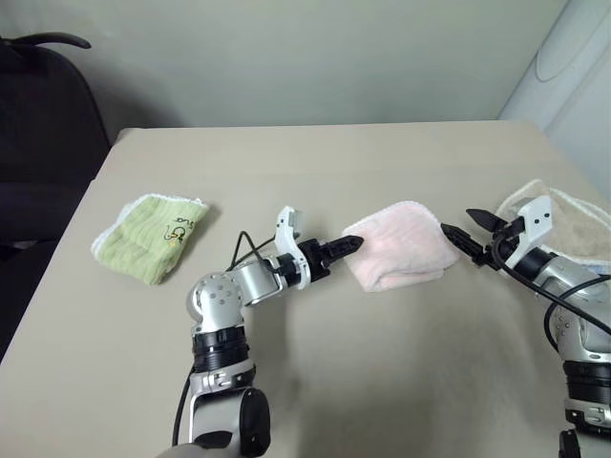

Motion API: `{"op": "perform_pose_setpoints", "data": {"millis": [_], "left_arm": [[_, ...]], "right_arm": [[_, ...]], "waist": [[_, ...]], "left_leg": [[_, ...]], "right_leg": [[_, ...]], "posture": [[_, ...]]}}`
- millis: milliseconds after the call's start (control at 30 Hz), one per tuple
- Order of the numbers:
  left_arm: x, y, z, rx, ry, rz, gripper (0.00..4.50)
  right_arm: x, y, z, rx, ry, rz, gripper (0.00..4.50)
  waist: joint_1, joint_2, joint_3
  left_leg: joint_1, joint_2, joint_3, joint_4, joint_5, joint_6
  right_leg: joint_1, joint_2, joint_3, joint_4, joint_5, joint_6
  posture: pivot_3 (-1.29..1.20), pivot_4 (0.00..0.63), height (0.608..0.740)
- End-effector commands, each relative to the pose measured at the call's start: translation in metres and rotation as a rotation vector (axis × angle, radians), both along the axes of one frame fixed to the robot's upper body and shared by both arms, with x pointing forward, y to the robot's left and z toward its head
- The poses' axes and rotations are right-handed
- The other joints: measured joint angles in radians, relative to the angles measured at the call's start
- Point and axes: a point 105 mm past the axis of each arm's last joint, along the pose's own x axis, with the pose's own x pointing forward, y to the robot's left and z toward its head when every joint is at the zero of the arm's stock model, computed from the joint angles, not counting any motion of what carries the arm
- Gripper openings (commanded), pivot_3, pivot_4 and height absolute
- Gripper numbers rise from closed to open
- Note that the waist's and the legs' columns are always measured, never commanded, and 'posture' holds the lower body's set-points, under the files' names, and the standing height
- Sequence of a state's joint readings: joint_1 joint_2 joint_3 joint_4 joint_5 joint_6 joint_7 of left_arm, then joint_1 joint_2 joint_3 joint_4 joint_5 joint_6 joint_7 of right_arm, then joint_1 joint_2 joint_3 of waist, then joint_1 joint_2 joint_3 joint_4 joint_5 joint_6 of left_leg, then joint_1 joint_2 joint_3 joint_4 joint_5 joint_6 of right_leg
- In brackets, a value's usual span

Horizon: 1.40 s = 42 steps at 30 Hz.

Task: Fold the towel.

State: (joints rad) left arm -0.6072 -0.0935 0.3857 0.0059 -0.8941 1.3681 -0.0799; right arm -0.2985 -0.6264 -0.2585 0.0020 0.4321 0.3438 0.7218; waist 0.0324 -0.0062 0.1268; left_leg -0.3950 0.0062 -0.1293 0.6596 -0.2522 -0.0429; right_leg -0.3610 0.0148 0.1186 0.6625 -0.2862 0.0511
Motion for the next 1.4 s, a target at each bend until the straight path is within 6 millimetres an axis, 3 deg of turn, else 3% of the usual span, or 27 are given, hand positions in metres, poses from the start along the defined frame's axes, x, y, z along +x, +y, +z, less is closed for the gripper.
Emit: {"op": "perform_pose_setpoints", "data": {"millis": [33, 167, 367, 633, 867, 1133, 1267, 1400], "left_arm": [[-0.005, -0.023, -0.005, 0.028, 0.074, -0.079, 4.48], [-0.014, -0.041, -0.013, 0.078, 0.117, -0.154, 4.48], [-0.015, -0.05, -0.023, 0.122, 0.165, -0.172, 4.48], [-0.01, -0.02, -0.002, 0.069, 0.094, -0.112, 4.48], [-0.028, -0.002, -0.005, 0.112, 0.065, -0.118, 4.48], [-0.037, -0.031, -0.017, 0.112, 0.149, -0.176, 4.48], [-0.028, -0.044, -0.018, 0.081, 0.185, -0.165, 4.48], [-0.014, -0.056, -0.02, 0.068, 0.22, -0.133, 4.48]], "right_arm": [[0.001, -0.005, 0.016, 0.003, -0.076, -0.029, 3.64], [0.0, -0.006, 0.017, 0.006, -0.085, -0.037, 3.64], [-0.003, -0.003, 0.016, 0.016, -0.089, -0.041, 3.64], [-0.007, -0.005, 0.012, 0.026, -0.081, -0.052, 3.64], [-0.005, -0.003, 0.006, 0.032, -0.067, -0.047, 3.64], [0.0, 0.004, 0.006, 0.039, -0.073, -0.03, 3.64], [-0.001, 0.002, 0.007, 0.037, -0.077, -0.037, 3.64], [-0.003, 0.001, 0.009, 0.039, -0.084, -0.043, 3.64]], "waist": [[0.001, 0.0, 0.0], [0.001, 0.0, 0.0], [0.008, 0.0, 0.0], [0.005, 0.0, 0.0], [0.002, 0.0, 0.0], [0.005, 0.0, 0.001], [0.01, 0.0, 0.0], [0.018, 0.0, 0.001]], "left_leg": [[0.0, 0.0, 0.0, 0.001, 0.0, 0.0], [0.0, -0.001, 0.001, 0.001, 0.0, 0.001], [0.005, -0.004, -0.001, 0.003, -0.002, 0.003], [0.007, -0.005, 0.001, 0.003, -0.003, 0.005], [0.007, -0.005, 0.002, 0.003, -0.003, 0.005], [0.007, -0.006, 0.002, 0.003, -0.003, 0.005], [0.009, -0.006, 0.002, 0.003, -0.003, 0.006], [0.02, -0.009, 0.001, 0.003, -0.005, 0.009]], "right_leg": [[0.0, 0.0, 0.0, 0.0, 0.0, 0.0], [0.0, 0.0, 0.0, 0.0, 0.0, 0.001], [0.006, -0.002, 0.001, 0.0, -0.001, 0.003], [0.008, -0.003, 0.001, -0.001, -0.002, 0.005], [0.007, -0.002, 0.001, -0.001, -0.002, 0.006], [0.007, -0.003, 0.001, -0.001, -0.002, 0.006], [0.01, -0.003, 0.002, -0.001, -0.002, 0.006], [0.023, -0.003, 0.009, -0.003, -0.004, 0.009]], "posture": [[0.0, 0.15, 0.74], [0.0, 0.15, 0.74], [0.0, 0.15, 0.74], [0.0, 0.15, 0.74], [0.0, 0.15, 0.74], [0.0, 0.15, 0.74], [0.0, 0.15, 0.74], [0.0, 0.15, 0.74]]}}
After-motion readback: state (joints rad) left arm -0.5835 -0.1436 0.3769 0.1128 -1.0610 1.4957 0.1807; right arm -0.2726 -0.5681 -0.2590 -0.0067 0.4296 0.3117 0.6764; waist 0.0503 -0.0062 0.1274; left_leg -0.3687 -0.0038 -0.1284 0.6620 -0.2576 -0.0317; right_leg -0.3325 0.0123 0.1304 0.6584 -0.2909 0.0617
